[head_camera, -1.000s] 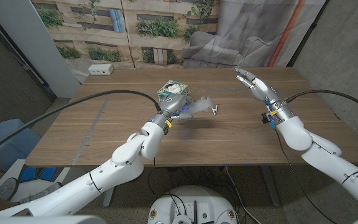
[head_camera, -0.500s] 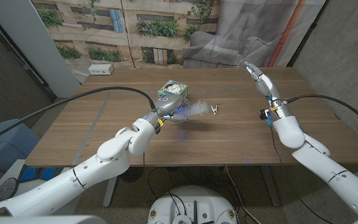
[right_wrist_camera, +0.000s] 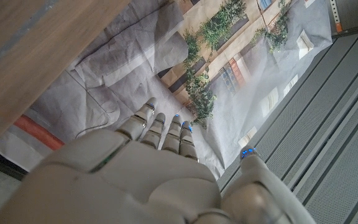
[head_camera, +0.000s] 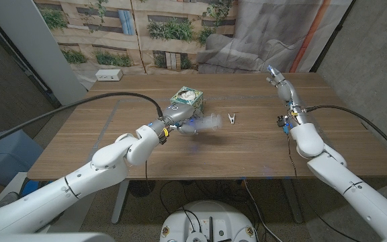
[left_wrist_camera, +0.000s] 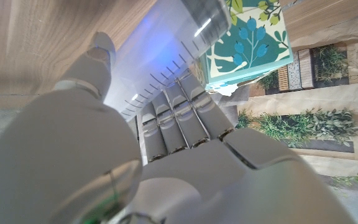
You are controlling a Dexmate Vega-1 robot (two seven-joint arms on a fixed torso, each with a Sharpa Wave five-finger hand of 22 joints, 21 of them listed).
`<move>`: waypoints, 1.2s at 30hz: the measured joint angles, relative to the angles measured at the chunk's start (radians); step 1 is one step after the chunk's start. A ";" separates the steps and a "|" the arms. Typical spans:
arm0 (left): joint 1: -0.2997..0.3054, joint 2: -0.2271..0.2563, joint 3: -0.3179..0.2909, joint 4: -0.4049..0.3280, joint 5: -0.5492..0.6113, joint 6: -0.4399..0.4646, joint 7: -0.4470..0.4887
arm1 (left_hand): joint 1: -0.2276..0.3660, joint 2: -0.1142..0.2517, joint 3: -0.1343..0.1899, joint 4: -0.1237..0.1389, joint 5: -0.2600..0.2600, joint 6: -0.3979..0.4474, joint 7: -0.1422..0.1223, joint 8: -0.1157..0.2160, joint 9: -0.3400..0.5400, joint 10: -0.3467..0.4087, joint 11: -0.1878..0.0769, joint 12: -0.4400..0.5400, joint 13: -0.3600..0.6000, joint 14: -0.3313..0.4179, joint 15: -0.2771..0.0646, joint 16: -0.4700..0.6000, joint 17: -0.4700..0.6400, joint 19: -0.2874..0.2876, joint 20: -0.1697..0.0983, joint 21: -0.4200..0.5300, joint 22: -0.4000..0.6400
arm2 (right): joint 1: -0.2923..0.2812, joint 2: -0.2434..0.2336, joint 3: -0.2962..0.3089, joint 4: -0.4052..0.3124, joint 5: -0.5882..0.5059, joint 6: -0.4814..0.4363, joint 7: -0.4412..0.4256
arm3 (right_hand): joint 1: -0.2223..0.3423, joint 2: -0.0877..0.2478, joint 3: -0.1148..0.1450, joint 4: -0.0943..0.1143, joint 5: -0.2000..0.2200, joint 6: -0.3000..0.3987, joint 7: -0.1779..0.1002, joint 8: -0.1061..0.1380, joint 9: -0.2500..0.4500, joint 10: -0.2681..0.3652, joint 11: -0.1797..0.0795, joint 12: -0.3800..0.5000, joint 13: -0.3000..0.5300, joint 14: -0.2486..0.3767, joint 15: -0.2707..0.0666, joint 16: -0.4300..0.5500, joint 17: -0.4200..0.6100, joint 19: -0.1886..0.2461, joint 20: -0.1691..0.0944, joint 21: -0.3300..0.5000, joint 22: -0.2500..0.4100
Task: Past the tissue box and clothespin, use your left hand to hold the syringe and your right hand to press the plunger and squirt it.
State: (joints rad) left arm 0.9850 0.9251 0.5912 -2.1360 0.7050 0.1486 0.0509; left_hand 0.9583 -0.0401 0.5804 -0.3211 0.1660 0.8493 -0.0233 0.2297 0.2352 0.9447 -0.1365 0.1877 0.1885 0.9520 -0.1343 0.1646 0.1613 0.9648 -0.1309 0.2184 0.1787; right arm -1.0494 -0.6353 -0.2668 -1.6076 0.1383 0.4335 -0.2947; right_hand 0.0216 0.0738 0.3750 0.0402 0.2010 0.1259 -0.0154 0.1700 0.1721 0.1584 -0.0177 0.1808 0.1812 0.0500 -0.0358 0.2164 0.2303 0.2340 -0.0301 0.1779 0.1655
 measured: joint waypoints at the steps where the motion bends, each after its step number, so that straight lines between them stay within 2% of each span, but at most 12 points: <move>1: 0.000 0.005 -0.004 0.001 -0.001 -0.013 -0.005 | 0.000 0.000 0.000 0.000 0.000 0.000 0.000 -0.001 0.000 -0.002 -0.002 0.000 0.000 0.000 0.000 0.000 0.000 0.000 0.000 0.000 0.000 | 0.002 0.001 -0.001 0.000 0.016 -0.007 0.007 | 0.000 0.000 -0.002 0.002 0.000 -0.005 0.005 0.000 0.000 -0.002 0.002 0.000 0.000 0.000 0.000 0.000 0.000 -0.009 -0.002 -0.001 0.000; 8: 0.000 0.036 -0.022 0.010 0.001 -0.074 -0.025 | -0.004 0.004 0.000 0.000 -0.001 0.002 -0.002 -0.001 0.000 -0.005 -0.005 0.000 0.000 0.000 0.000 0.000 0.000 0.000 0.000 0.000 0.001 | 0.006 0.002 -0.005 -0.011 0.092 -0.046 0.036 | 0.000 0.000 -0.004 0.013 0.000 -0.032 0.017 0.000 0.000 -0.014 0.000 -0.004 0.000 -0.007 0.007 0.000 0.000 -0.035 0.000 -0.001 0.000; 10: -0.003 0.046 -0.026 0.014 0.007 -0.097 -0.032 | -0.004 0.004 0.000 0.000 -0.001 0.002 -0.002 -0.002 0.000 -0.005 -0.005 0.000 0.000 0.000 0.000 0.000 0.000 0.000 0.000 0.000 0.001 | 0.007 0.002 -0.006 -0.013 0.116 -0.059 0.044 | 0.000 0.000 -0.004 0.013 0.000 -0.037 0.012 0.000 0.000 -0.018 0.004 -0.004 0.000 -0.007 0.007 0.000 0.000 -0.041 -0.006 -0.001 0.000; 13: -0.006 0.053 -0.029 0.018 0.017 -0.130 -0.043 | -0.004 0.004 0.003 -0.003 -0.002 0.002 -0.002 -0.002 0.000 -0.005 -0.005 0.000 0.000 0.000 0.000 0.000 0.000 0.000 0.000 -0.001 0.001 | 0.007 0.004 -0.008 -0.015 0.131 -0.066 0.050 | 0.000 0.000 -0.004 0.012 0.000 -0.044 0.019 0.000 0.000 -0.019 0.005 -0.004 0.000 -0.003 0.011 0.000 0.000 -0.046 -0.011 -0.004 0.000; 21: -0.030 0.081 -0.036 0.049 0.052 -0.206 -0.060 | -0.004 0.004 0.004 -0.004 0.001 0.002 -0.002 -0.002 -0.004 -0.005 -0.005 0.000 0.000 0.000 0.000 0.000 0.004 -0.004 -0.004 -0.001 0.001 | 0.010 0.011 -0.012 -0.016 0.208 -0.110 0.068 | 0.000 0.000 -0.004 0.013 0.000 -0.068 0.032 0.000 0.000 -0.025 0.011 -0.004 0.000 0.009 0.023 0.000 0.000 -0.052 -0.005 -0.005 -0.003; 36: -0.072 0.072 -0.030 0.112 0.116 -0.302 -0.091 | -0.004 0.004 0.007 -0.007 0.001 0.002 -0.002 0.000 -0.006 -0.005 -0.005 0.000 0.000 -0.001 0.000 0.000 0.004 -0.004 -0.003 -0.004 0.001 | 0.018 0.041 -0.030 0.021 0.282 -0.149 0.063 | 0.000 0.000 -0.011 0.019 0.000 -0.071 0.035 0.000 0.000 -0.034 0.009 -0.004 0.000 0.004 0.029 0.000 0.000 -0.059 -0.013 -0.004 -0.003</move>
State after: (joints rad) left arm 0.9133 0.9972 0.5610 -2.0241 0.8212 -0.1535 -0.0396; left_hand 0.9545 -0.0363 0.5877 -0.3284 0.1668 0.8509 -0.0250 0.2298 0.2296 0.9397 -0.1416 0.1876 0.1881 0.9514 -0.1347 0.1646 0.1656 0.9609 -0.1340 0.2149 0.1794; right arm -1.0315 -0.5948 -0.2968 -1.5866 0.4200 0.2841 -0.2316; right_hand 0.0215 0.0740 0.3641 0.0596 0.2010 0.0550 0.0198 0.1701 0.1724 0.1248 -0.0091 0.1771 0.1814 0.0539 -0.0070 0.2164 0.2301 0.1754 -0.0427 0.1734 0.1629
